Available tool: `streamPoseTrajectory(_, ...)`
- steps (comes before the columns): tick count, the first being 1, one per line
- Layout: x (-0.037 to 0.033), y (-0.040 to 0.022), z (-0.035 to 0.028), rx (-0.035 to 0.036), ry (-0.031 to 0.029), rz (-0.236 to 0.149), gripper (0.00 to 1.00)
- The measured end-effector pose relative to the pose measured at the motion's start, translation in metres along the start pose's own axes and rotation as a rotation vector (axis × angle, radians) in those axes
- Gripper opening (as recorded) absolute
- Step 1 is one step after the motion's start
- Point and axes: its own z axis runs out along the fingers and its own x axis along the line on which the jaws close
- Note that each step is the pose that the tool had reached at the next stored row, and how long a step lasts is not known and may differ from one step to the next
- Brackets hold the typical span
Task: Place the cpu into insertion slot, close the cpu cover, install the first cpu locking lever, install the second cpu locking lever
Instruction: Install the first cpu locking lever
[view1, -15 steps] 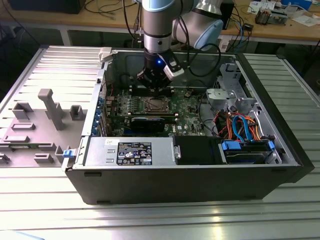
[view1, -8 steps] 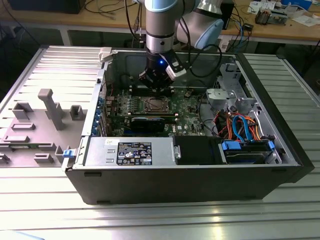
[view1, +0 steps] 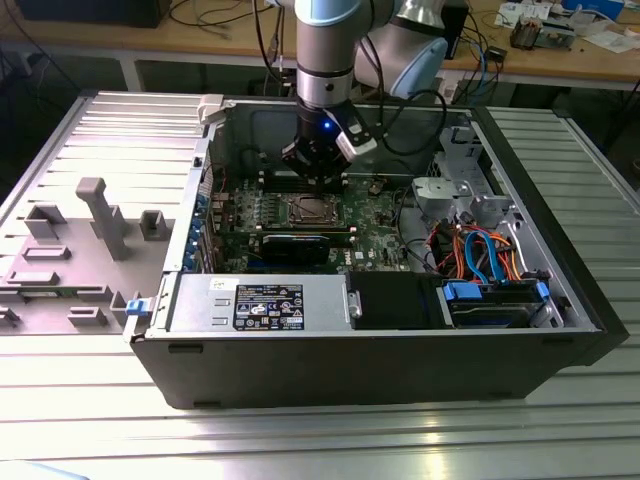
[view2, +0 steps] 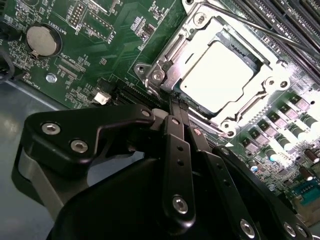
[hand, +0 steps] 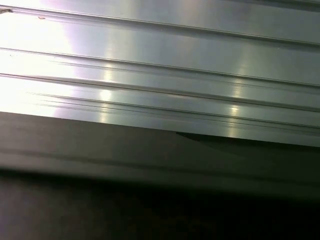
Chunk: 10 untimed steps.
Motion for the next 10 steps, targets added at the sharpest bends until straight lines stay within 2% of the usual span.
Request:
streamPoseTrajectory(6,-0.0079,-0.0010,0.0004,-0.0006,0.0040,0.000,0.11)
streamPoseTrajectory(7,-0.0158,-0.0019,0.0008,-0.0017,0.0092,0.000,0.11)
streamPoseTrajectory(8,-0.0165,-0.0021,-0.0050,-0.0027,0.0077,0.000,0.11)
streamPoseTrajectory(9,0.0009,-0.0001,-0.0079,-0.0055,0.0012,0.000,0.11)
streamPoseTrajectory(10,0.0043,0.0003,-0.0078,-0.0075,0.0003,0.000,0.11)
